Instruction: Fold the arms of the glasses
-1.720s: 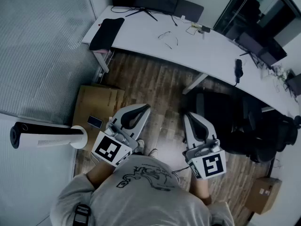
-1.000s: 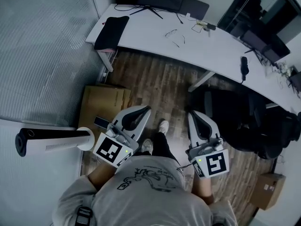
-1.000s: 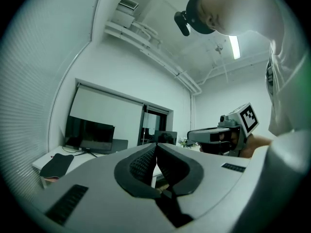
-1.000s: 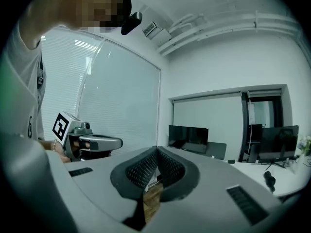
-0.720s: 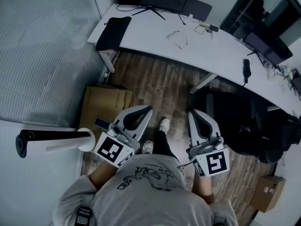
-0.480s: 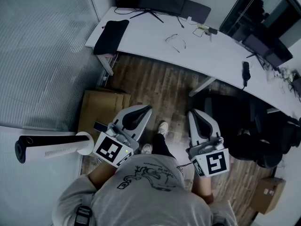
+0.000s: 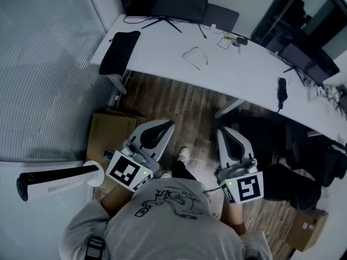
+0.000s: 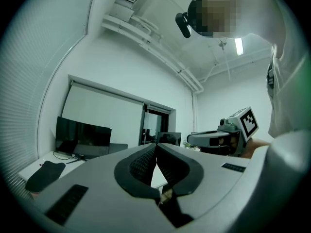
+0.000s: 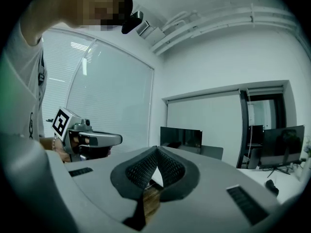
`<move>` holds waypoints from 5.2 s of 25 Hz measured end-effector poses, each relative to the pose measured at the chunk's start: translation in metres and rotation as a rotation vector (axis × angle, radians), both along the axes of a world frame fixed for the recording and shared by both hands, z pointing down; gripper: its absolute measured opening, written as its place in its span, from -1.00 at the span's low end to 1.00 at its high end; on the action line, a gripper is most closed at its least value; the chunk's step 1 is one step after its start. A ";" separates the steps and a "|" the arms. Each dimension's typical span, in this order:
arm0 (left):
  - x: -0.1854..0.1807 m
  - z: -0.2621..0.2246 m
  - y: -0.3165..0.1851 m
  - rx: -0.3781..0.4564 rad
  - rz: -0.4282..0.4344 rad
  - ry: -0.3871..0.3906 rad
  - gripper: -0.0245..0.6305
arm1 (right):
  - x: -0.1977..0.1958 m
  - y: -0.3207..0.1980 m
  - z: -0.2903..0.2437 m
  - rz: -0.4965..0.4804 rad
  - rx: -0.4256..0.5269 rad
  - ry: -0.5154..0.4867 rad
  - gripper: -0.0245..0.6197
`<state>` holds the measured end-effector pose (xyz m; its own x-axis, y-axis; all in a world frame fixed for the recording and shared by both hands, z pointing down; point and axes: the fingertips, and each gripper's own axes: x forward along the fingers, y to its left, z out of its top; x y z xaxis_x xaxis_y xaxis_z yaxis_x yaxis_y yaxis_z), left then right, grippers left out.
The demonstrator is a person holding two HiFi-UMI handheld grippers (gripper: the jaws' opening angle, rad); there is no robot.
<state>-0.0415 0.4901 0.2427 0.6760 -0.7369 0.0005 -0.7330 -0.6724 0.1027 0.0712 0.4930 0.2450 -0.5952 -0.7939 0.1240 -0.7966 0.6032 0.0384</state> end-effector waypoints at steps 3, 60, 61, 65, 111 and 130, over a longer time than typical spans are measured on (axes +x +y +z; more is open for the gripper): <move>0.018 0.000 -0.025 -0.010 0.001 -0.001 -0.86 | 0.019 -0.026 -0.001 0.002 0.000 -0.004 -0.90; 0.069 0.021 -0.359 -0.047 -0.002 -0.039 -0.86 | 0.062 -0.348 0.020 -0.033 -0.034 0.032 -0.90; 0.067 0.020 -0.369 -0.047 0.002 -0.039 -0.86 | 0.058 -0.357 0.019 -0.033 -0.035 0.036 -0.90; 0.056 0.019 -0.406 -0.047 0.016 -0.042 -0.86 | 0.047 -0.393 0.017 -0.022 -0.032 0.043 -0.90; 0.003 0.236 -0.603 -0.354 0.171 -0.212 -0.64 | -0.013 -0.565 0.196 0.027 -0.271 0.180 -0.73; 0.015 0.431 -0.619 -0.615 0.235 -0.478 -0.59 | -0.028 -0.529 0.395 -0.093 -0.654 0.320 -0.63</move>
<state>-0.0260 -0.1293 0.6738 0.6374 -0.3501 0.6864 -0.6380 -0.7393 0.2154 0.0432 -0.0361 0.6396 -0.5123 -0.4458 0.7340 -0.7510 0.6472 -0.1310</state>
